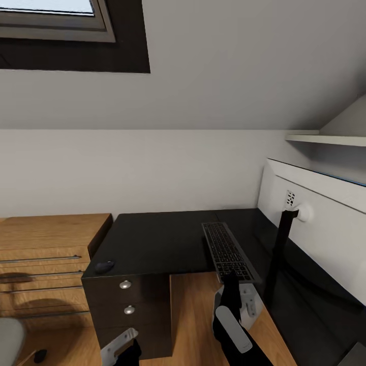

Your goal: In the bedroom, organize the workspace by keeping the computer under the desk, ensuring the monitor is on the desk, placing the keyboard on the desk next to the monitor, placing the mouse on the desk next to the keyboard, moving the folder from the swivel chair onto the desk next to the mouse, stacking the notebook on top of the folder with the pen on top of the notebook, and positioning the swivel chair next to the desk.

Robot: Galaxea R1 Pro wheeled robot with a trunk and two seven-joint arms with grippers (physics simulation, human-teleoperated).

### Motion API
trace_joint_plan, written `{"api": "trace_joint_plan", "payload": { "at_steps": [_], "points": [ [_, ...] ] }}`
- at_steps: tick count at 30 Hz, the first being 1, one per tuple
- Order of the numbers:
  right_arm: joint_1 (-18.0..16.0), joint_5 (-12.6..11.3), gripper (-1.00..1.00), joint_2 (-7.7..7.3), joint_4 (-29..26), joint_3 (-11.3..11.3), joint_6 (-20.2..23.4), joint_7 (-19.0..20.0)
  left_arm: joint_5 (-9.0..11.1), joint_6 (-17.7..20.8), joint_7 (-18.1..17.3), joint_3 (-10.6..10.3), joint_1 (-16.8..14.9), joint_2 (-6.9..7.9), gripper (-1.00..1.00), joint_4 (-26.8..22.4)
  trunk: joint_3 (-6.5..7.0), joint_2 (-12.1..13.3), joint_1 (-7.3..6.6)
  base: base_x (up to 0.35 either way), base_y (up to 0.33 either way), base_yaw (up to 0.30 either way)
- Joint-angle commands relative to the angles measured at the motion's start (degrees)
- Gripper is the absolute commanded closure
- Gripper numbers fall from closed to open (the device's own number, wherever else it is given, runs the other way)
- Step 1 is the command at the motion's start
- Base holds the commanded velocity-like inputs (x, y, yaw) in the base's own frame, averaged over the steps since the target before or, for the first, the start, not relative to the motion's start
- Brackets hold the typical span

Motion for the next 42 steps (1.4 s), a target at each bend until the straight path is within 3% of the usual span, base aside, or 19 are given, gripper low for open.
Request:
{"api": "trace_joint_plan", "payload": {
  "at_steps": [1, 24, 39, 42],
  "points": [
    [0.0, 0.2, 1.0, 0.0, 0.0, 0.1, -0.2, -0.5, 0.0, 0.5, 0.2, 0.0, 0.0, -0.01, -1.0, -0.1, -0.05, 0.0, 0.0, 0.0, 0.0, 0.0],
    [0.0, 0.2, 1.0, 0.0, -0.2, 0.2, 0.0, -0.6, 0.0, 0.5, 0.1, -0.4, 0.0, -0.2, -1.0, 0.0, -0.05, 0.0, 0.0, 0.0, 0.098, 0.0],
    [0.0, 0.1, 1.0, 0.0, -0.2, 0.1, 0.0, -0.6, 0.0, 0.5, 0.1, -0.4, 0.0, -0.28, -1.0, 0.0, -2.75, -6.0, 3.3, 0.0, 0.0, 0.0],
    [0.0, 0.1, 1.0, 0.0, -0.2, 0.2, 0.0, -0.6, 0.0, 0.5, 0.2, -0.4, 0.0, -0.26, -1.0, 0.0, -2.75, -6.0, 3.3, 0.0, 0.0, 0.0]
  ]
}}
